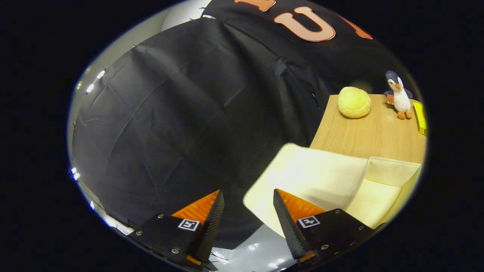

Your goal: Open the storage box then place both shoes into the box .Put the left shoe in first, then the right shoe, with the right side of both shoes facing outward in a uniform manner.

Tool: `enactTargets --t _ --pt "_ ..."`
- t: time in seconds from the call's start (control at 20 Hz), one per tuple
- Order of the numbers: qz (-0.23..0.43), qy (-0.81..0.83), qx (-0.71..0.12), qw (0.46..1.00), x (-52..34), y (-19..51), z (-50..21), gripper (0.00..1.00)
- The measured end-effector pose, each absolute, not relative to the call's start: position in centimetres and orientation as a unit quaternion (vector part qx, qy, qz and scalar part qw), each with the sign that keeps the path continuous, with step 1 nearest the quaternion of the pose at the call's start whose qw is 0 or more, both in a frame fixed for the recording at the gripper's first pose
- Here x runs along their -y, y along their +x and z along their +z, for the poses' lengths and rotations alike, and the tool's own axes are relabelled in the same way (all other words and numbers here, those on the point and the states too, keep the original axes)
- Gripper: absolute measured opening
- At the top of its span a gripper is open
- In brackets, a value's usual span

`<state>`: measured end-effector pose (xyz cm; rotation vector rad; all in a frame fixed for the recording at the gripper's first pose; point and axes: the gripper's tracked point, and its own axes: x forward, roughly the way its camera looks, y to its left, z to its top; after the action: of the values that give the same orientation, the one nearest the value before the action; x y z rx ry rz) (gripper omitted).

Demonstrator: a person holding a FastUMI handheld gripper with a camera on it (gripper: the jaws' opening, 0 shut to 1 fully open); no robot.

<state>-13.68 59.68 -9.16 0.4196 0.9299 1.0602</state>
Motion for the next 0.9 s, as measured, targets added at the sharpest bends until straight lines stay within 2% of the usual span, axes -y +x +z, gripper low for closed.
enactTargets --t 0.55,0.9 --pt "0.39 0.119 -0.352 0.843 -41.3 -8.0 -13.9 0.88" --pt "0.285 0.064 -0.353 0.889 -28.3 -5.9 -21.2 0.88"
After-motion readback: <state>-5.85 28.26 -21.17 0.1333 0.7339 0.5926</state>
